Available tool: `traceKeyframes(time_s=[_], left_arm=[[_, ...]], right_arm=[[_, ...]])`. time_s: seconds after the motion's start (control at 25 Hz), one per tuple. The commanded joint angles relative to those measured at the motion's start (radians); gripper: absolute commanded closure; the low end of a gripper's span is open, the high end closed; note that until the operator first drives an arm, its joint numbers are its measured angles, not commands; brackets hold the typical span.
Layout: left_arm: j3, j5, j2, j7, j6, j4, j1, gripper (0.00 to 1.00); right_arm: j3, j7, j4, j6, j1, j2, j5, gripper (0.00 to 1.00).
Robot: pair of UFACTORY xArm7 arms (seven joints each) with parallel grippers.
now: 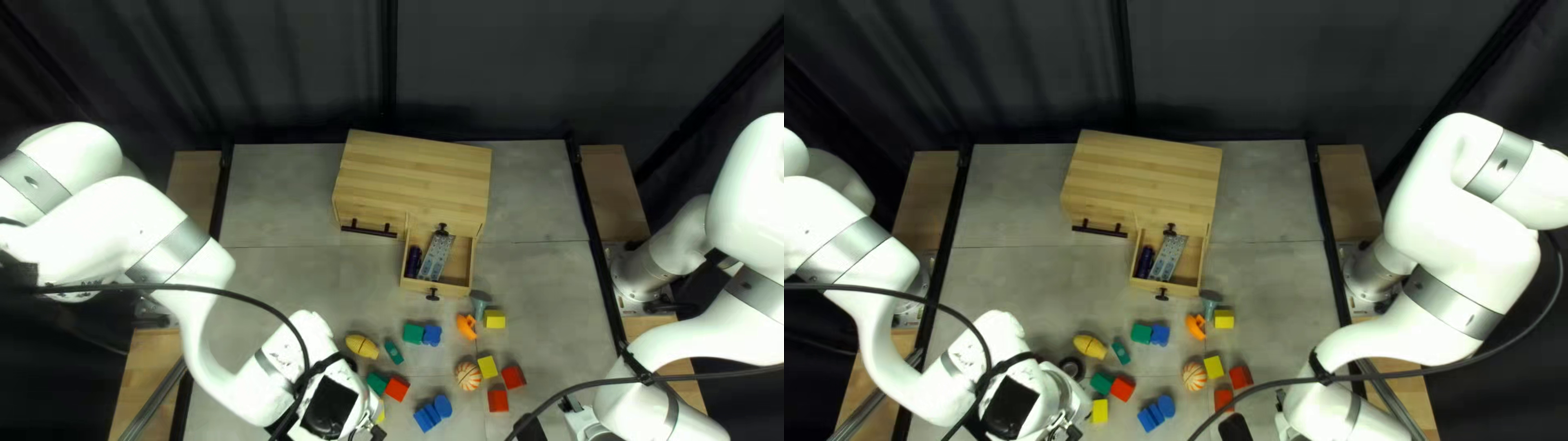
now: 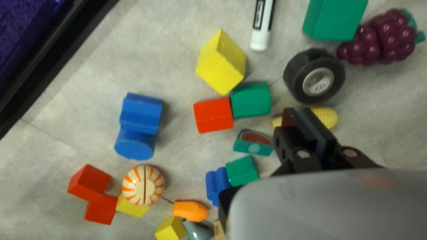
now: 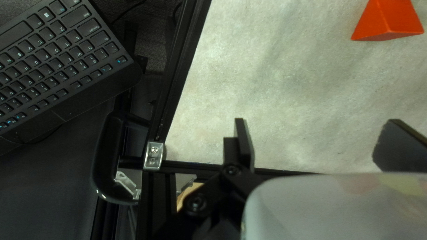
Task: Open drawers and place objects into drawer and close
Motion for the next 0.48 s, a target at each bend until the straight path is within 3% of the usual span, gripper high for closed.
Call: traceKeyframes(time_s=[0.04,0.48], left_arm=[[-0.02,-0.025,0.007,-0.109,-0.081,-0.072,-0.037,0.0],[-0.045,-0.054,0.024,-0.293,-0.175,-0.173,-0.107,0.0]], right_arm=[[0.0,0.0,0.0,0.0,0.0,0.0,0.0,0.0],[0.0,0.0,0.0,0.0,0.0,0.0,0.0,0.0]])
